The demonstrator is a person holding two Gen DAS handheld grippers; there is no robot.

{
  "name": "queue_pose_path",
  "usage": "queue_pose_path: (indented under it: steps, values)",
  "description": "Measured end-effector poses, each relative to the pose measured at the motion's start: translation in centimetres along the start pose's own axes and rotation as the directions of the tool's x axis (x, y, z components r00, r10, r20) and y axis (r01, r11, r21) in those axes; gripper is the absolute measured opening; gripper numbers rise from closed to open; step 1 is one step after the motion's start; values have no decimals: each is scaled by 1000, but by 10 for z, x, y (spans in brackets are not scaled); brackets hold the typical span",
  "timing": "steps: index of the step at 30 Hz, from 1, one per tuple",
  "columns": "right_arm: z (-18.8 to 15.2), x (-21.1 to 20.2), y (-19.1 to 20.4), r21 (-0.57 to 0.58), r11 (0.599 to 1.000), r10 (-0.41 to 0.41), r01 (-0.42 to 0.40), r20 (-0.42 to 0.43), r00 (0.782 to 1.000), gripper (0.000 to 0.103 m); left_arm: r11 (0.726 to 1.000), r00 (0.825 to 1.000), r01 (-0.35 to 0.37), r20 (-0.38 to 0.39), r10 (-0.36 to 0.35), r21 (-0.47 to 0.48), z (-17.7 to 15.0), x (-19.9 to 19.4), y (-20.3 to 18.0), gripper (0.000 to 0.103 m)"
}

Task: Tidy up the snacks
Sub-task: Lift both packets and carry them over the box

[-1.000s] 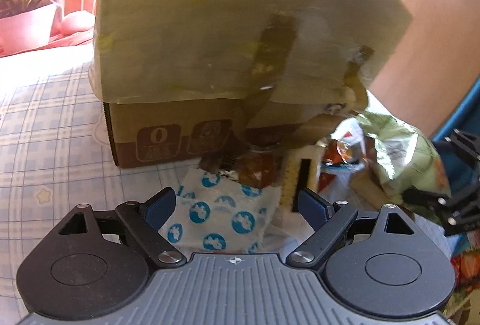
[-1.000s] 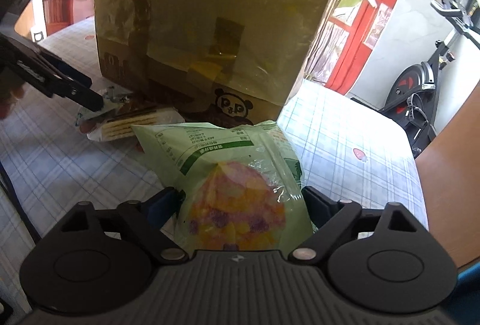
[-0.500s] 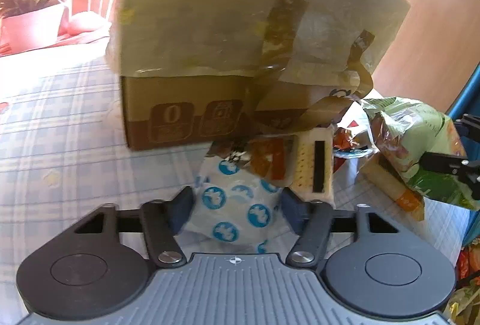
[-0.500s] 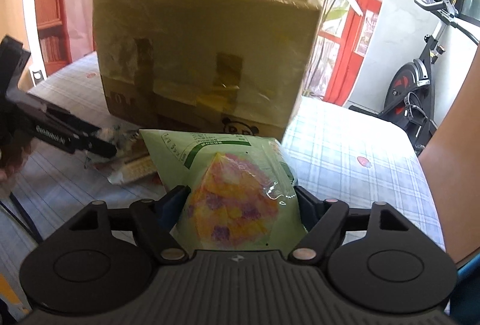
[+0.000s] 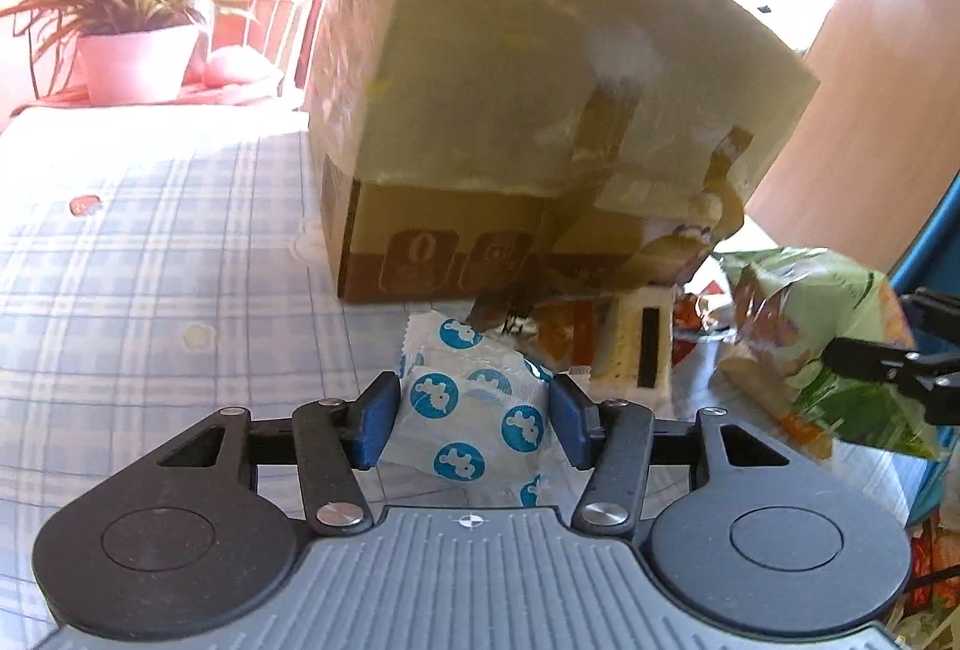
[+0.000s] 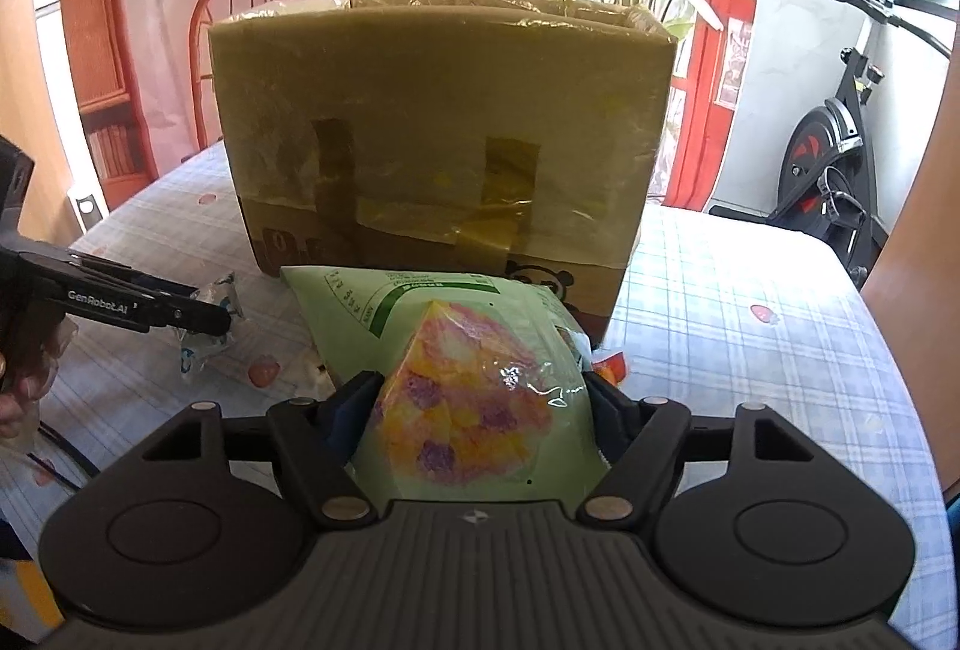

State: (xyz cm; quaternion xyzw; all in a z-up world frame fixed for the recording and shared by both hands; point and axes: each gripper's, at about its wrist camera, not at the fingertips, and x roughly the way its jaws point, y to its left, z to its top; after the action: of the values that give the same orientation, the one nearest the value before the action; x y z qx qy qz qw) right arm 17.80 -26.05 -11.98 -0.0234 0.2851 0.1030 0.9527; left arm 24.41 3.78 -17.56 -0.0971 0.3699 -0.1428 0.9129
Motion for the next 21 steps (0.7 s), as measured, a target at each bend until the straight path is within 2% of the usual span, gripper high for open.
queue_pose_path:
  steps: [8, 15, 21]
  values:
    - [15, -21, 6, -15, 1000, -1, 2, 55, 998, 73, 999, 998, -15, 59, 13, 35, 26, -34, -5, 57]
    - [35, -43, 10, -56, 998, 0, 7, 119, 993, 73, 1000, 991, 0, 137, -3, 17, 41, -64, -13, 57]
    - [47, -59, 18, -86, 996, 9, 6, 167, 986, 73, 999, 983, 1, 183, -9, 46, 52, -79, -24, 57]
